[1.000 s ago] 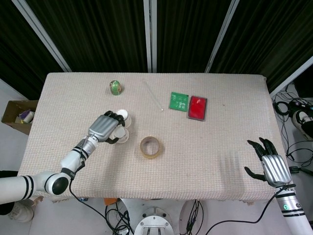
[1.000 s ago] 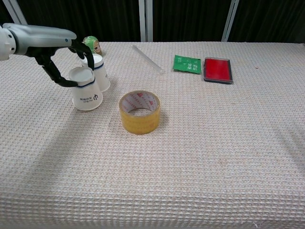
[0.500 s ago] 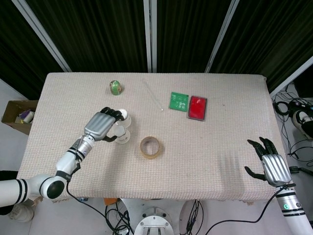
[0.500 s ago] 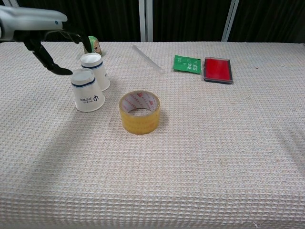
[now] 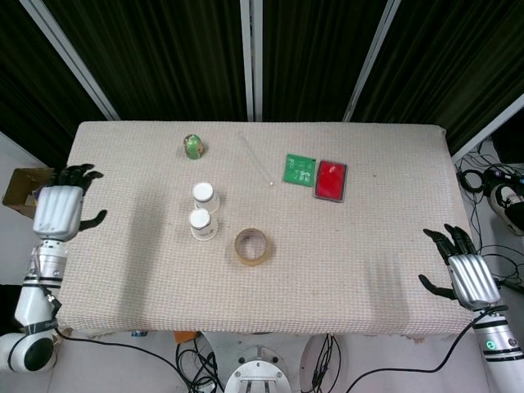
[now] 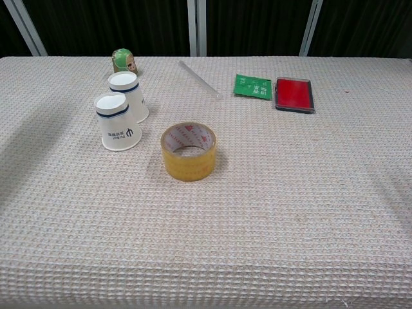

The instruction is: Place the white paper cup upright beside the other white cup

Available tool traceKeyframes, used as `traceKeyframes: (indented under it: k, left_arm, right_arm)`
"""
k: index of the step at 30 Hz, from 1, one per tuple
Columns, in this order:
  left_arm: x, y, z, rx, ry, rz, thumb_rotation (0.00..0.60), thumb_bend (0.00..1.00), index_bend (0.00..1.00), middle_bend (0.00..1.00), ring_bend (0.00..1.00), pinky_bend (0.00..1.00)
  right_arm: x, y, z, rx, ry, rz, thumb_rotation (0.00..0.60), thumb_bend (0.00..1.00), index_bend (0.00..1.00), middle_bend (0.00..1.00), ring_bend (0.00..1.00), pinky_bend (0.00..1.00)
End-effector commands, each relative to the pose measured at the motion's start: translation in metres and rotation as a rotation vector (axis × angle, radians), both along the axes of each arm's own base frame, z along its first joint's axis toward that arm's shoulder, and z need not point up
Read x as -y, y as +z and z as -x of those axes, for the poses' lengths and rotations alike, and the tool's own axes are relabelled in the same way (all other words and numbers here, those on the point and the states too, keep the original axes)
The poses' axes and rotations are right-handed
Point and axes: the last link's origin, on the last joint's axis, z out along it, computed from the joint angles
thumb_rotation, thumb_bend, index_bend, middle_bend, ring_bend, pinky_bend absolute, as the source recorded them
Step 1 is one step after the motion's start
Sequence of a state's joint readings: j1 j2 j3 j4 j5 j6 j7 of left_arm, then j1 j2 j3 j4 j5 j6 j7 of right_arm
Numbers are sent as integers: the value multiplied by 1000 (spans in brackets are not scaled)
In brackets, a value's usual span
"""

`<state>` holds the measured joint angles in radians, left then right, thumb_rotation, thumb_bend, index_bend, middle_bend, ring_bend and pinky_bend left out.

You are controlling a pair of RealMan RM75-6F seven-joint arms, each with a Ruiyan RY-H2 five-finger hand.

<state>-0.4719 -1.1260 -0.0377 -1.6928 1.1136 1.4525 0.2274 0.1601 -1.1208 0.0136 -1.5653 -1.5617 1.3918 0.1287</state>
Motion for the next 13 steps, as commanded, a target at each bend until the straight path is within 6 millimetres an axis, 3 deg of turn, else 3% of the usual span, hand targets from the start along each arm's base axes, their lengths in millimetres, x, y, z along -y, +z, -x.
traceKeyframes:
  k: [1,6,13]
  left_arm:
    - [51,6,41,-14,49,-40,600,203,263,163,141,117]
    - [92,-3,59,15,72,-48,600,204,262,163,141,117]
    - [130,-9,55,25,53,-25,600,204,260,163,141,117]
  right_arm:
    - [0,2,-2,-4,8,10,600,179,134,175,0,55]
    - [0,-1,-6,2,15,13,600,179,134,163,0,55]
    - [-4,-4,-8,4,18,10,600,179,134,162,0,55]
